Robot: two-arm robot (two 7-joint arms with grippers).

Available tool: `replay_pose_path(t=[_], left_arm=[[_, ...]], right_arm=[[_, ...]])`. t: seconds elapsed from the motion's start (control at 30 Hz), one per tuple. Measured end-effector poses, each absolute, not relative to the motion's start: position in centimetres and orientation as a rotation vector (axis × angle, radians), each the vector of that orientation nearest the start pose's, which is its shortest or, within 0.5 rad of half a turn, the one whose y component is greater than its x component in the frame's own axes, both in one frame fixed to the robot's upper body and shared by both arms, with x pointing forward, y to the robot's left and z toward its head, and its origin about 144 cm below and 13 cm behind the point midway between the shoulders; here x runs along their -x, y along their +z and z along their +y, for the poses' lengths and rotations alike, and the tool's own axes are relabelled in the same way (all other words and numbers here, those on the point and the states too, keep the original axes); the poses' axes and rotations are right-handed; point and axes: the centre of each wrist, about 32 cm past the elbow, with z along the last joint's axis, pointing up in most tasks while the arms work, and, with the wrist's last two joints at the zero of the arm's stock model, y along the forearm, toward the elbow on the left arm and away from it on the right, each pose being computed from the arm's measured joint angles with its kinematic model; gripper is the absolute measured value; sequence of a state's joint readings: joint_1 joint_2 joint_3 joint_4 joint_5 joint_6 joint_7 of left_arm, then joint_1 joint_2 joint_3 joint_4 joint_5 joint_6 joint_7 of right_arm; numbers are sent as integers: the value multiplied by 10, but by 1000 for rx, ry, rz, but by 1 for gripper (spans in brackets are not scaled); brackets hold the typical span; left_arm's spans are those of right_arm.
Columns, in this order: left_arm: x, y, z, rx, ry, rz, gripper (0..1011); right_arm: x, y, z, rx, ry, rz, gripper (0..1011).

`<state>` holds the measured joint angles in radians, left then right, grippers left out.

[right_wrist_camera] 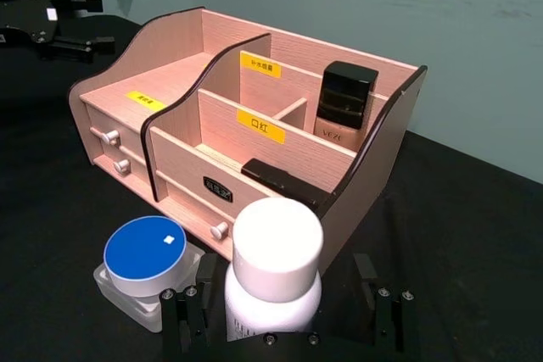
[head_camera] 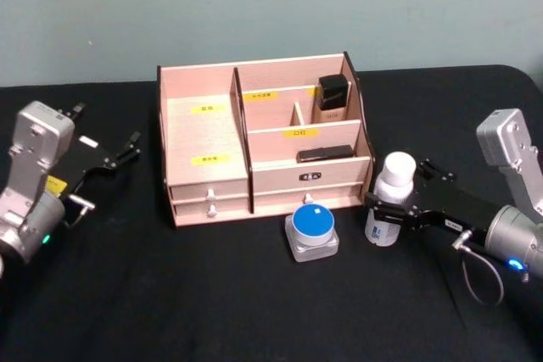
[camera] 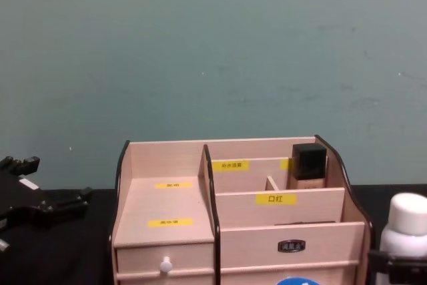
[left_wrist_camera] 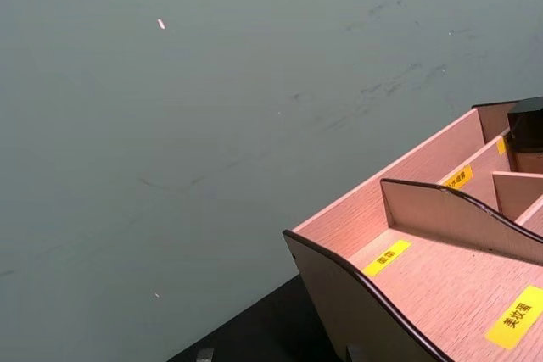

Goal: Pick up the facial cleanser and watermelon frost from the table and place them into the tiered storage box.

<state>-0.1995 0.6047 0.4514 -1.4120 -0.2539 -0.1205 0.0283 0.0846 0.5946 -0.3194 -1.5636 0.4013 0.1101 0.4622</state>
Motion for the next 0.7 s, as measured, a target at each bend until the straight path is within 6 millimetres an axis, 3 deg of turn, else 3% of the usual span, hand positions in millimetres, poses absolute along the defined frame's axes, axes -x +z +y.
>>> replay_pose_path(t=[0.57, 0.7], left_arm=[[-489, 1140, 310, -304, 1248, -285, 1009], [-489, 1140, 310, -305, 1248, -285, 1010]], right_arm=[[-471, 1159, -307, 300, -842, 37, 1002], [-471, 1159, -308, 299, -843, 37, 960]])
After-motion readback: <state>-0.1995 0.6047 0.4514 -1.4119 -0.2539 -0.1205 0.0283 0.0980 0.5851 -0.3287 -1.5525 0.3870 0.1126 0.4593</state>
